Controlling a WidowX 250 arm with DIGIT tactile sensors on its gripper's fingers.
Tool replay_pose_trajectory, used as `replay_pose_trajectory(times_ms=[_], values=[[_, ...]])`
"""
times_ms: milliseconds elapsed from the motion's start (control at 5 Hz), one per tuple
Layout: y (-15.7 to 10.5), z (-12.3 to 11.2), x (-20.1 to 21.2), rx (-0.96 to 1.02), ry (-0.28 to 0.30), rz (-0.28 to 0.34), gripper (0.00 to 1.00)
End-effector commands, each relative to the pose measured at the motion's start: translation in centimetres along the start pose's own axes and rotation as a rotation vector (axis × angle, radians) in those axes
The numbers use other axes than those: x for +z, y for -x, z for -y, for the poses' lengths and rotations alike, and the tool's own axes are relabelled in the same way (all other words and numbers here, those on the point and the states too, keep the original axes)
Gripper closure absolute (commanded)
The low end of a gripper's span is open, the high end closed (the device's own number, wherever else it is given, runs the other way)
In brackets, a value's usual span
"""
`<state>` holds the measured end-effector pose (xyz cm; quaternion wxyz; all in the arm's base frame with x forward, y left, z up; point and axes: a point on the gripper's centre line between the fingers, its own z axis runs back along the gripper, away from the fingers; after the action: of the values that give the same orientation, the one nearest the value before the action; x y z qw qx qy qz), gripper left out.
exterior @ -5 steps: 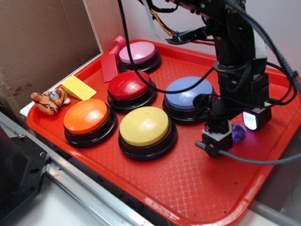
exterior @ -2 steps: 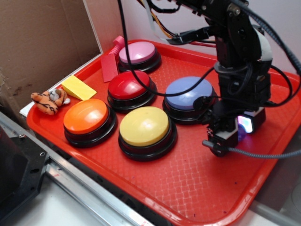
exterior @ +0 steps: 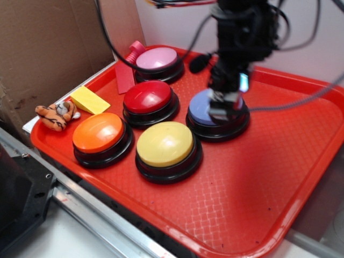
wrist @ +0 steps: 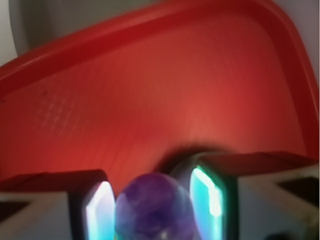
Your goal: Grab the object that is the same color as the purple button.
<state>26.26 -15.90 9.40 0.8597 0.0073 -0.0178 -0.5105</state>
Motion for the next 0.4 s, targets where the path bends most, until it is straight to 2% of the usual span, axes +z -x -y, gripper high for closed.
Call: replay_pose_trajectory(times_ms=[0,200], values=[[3.8,1.2,8.4,0.484,-0.103,0.006,1.00],[5.4,1.4,10.0,0.734,-0.097,-0.017,1.00]])
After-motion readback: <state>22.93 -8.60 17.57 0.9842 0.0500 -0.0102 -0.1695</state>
